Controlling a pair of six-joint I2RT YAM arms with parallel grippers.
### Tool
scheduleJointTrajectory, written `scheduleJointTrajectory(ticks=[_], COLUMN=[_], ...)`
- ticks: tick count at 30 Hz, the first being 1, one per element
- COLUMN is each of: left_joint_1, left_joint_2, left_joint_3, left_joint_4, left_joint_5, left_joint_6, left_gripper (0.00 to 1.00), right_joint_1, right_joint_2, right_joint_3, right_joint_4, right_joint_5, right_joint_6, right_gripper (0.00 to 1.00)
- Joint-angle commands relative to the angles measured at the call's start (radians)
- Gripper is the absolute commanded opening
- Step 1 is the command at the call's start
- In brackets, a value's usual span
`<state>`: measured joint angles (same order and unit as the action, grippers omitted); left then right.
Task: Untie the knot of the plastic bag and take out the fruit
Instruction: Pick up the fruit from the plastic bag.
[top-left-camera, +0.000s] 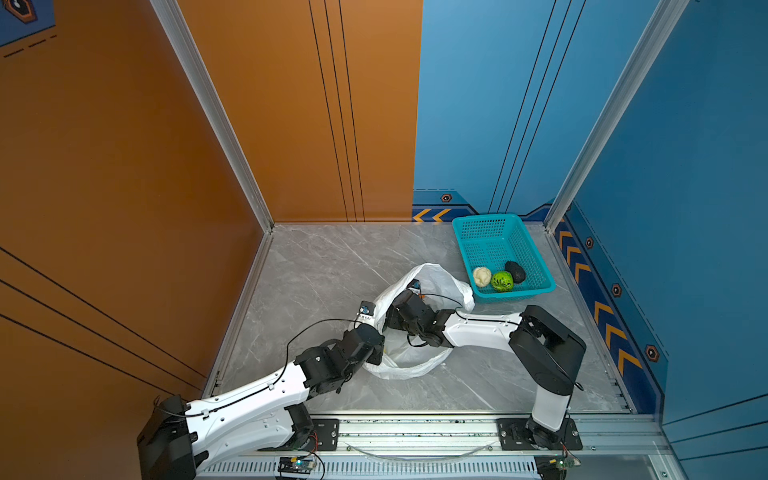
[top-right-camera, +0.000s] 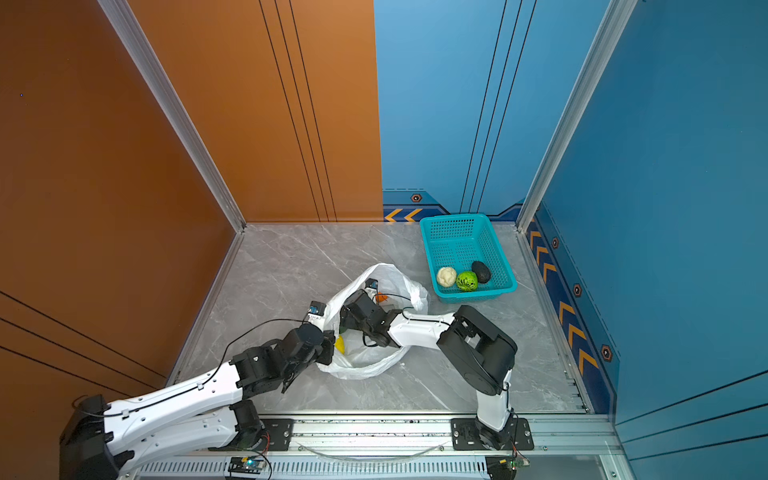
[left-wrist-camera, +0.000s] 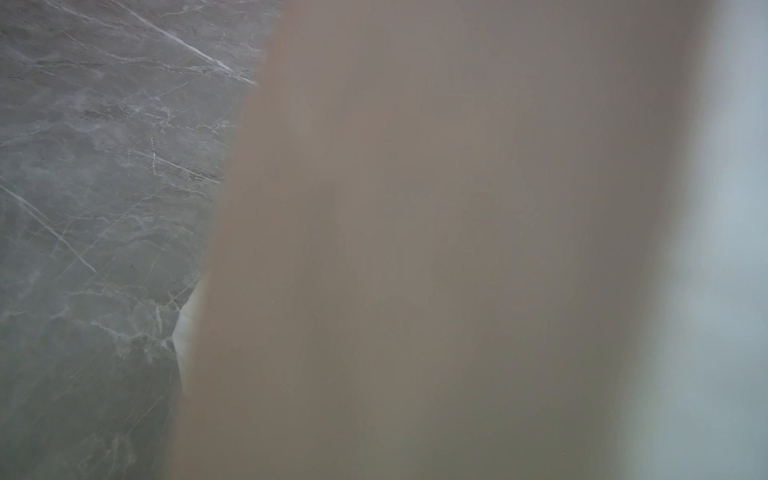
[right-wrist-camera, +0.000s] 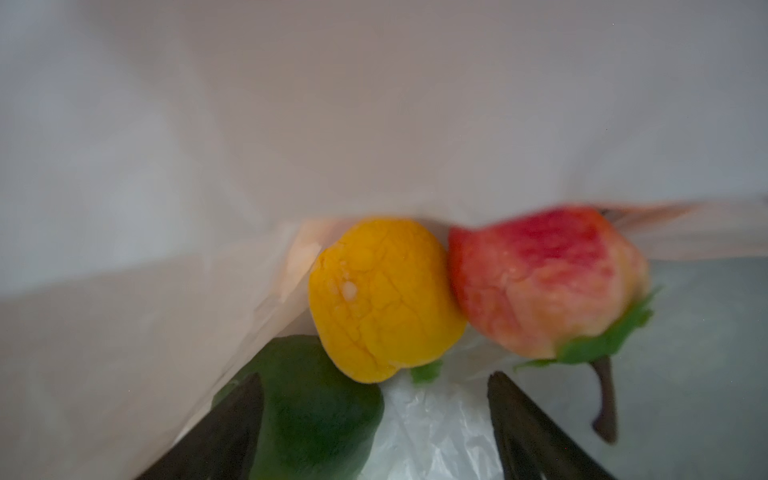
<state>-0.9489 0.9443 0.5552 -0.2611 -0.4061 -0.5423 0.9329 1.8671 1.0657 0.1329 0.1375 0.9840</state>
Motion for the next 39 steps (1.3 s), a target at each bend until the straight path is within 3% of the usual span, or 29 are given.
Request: scheduleJointTrajectory(ticks=[1, 12, 16, 20, 27, 39], left_joint_1=[0.016, 0.036, 0.035, 0.038, 0.038, 0.034], left_joint_2=[0.000, 0.030, 0.018, 0.007, 0.008, -0.055], left_joint_3=[-0.013, -0.008, -0.008, -0.006, 0.005, -0.014], left_joint_4=[0.002, 0.020, 0.008, -0.004, -0.022, -0.096], left_joint_5=[0.029, 0.092, 0.093, 0.084, 0.089, 0.101], left_joint_6=[-0.008, -0.003, -0.005, -0.002, 0.011, 0.017], left_gripper=[0.00, 0.00, 0.00, 0.00, 0.00, 0.00], right_joint_1=[-0.001, -0.017, -0.025, -0.019, -0.011, 0.034], right_joint_2=[0.034, 0.152, 0.170, 0.151, 0.030, -0.242], right_joint_3=[-0.012, 0.048, 0.049, 0.025, -0.037, -0.066], right_joint_4=[0.092, 0.142, 0.151, 0.150, 0.071, -0.368], right_joint_5=[0.054, 0.151, 0.154, 0.158, 0.147, -0.003], right_joint_6=[0.091, 0.194, 0.212, 0.210, 0.191, 0.053], right_gripper=[0.84, 0.81, 0.57, 0.48, 0.44, 0.41])
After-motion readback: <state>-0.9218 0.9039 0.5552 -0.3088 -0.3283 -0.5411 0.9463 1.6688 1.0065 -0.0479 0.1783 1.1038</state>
